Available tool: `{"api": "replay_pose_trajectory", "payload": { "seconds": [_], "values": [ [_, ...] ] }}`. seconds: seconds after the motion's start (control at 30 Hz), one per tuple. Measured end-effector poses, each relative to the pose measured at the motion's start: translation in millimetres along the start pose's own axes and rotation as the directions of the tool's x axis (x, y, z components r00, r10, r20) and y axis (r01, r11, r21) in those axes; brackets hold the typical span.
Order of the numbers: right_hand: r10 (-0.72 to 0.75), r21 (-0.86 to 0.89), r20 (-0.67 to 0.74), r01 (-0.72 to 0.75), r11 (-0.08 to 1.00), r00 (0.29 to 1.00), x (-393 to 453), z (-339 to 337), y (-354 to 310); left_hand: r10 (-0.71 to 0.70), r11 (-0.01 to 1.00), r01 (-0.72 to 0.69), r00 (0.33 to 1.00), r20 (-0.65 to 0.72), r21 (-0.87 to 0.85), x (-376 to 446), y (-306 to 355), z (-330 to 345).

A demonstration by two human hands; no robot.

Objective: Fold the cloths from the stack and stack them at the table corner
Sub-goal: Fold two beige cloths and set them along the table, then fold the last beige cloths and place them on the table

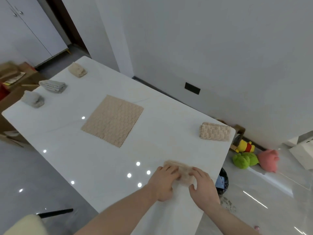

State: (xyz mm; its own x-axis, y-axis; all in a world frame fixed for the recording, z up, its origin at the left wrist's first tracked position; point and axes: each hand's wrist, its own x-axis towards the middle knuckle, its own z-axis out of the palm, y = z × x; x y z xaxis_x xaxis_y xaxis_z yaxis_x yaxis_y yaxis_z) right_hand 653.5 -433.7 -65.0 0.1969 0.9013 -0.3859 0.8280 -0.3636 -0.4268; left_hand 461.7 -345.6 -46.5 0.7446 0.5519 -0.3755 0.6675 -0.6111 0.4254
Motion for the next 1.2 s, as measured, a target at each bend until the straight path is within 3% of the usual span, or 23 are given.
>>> {"api": "replay_pose_trajectory", "payload": {
  "seconds": [0.43, 0.57, 0.67, 0.87, 1.03, 1.2],
  "values": [
    [-0.004, 0.155, -0.113, 0.021, 0.988, 0.994, -25.5, 4.3, -21.5, -0.045, 0.996, 0.037, 0.994, -0.104, -0.084, -33.8, 5.1, -19.3],
    [-0.009, 0.23, -0.189, 0.053, 0.972, 0.982, -32.8, 5.3, -43.3, -0.18, 0.969, 0.152, 0.974, -0.135, -0.194, -59.4, -11.3, -25.8],
    [-0.037, 0.321, -0.251, 0.12, 0.939, 0.967, -31.1, 5.7, -77.2, -0.326, 0.92, 0.283, 0.937, -0.128, -0.272, -81.5, -50.8, -38.8],
    [-0.065, 0.405, -0.223, 0.153, 0.901, 0.973, -32.1, 10.0, -146.0, -0.536, 0.819, 0.5, 0.842, -0.063, -0.28, -91.8, -158.7, -81.0],
    [0.029, 0.408, -0.174, 0.045, 0.912, 0.984, -31.1, 26.7, -186.6, -0.547, 0.822, 0.554, 0.832, 0.086, -0.13, -66.5, -229.2, -100.6],
    [0.212, 0.451, -0.174, -0.114, 0.885, 0.962, -36.0, 53.2, -231.5, -0.44, 0.896, 0.443, 0.875, 0.204, 0.034, -56.7, -287.0, -100.4]
  ]
}}
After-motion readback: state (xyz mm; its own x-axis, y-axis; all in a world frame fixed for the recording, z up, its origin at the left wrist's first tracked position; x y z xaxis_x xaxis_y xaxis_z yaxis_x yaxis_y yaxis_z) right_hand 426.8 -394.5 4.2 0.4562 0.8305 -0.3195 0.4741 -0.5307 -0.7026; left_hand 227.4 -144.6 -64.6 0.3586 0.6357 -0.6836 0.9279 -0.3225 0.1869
